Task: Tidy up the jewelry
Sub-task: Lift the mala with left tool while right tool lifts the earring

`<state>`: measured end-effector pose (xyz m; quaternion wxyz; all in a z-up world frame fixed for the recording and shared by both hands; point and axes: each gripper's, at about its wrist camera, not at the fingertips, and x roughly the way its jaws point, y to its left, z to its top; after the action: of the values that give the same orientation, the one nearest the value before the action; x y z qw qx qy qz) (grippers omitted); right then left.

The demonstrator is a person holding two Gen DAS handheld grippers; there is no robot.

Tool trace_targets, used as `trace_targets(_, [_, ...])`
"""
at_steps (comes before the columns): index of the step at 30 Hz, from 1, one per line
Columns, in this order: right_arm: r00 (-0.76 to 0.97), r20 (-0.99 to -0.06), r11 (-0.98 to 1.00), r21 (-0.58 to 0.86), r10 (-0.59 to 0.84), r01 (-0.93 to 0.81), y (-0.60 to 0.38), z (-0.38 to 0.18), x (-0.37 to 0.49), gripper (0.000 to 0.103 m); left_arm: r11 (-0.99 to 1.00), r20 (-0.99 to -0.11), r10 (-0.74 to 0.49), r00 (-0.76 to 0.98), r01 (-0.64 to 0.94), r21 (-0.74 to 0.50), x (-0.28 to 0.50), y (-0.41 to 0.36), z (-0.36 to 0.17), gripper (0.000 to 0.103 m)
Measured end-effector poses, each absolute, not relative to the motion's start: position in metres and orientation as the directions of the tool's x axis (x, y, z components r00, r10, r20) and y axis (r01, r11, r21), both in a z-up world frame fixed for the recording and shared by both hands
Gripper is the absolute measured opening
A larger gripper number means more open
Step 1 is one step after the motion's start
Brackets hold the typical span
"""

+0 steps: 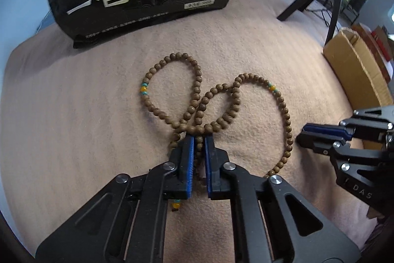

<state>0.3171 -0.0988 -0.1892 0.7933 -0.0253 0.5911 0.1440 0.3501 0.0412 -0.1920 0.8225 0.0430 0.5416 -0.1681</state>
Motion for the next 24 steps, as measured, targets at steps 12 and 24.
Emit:
trace_targets(12, [0.308, -0.916, 0.951, 0.183, 0.257, -0.248, -0.132, -0.153, 0.283, 0.007, 0.948, -0.872, -0.293, 0.393, 0.24, -0.21, 0.33, 0.064, -0.158, 0.005])
trace_targets(24, [0.37, -0.881, 0.944, 0.208, 0.295, -0.257, -0.148, -0.107, 0.257, 0.007, 0.928, -0.808, -0.363, 0.463, 0.257, -0.27, 0.304, 0.05, -0.098, 0.005])
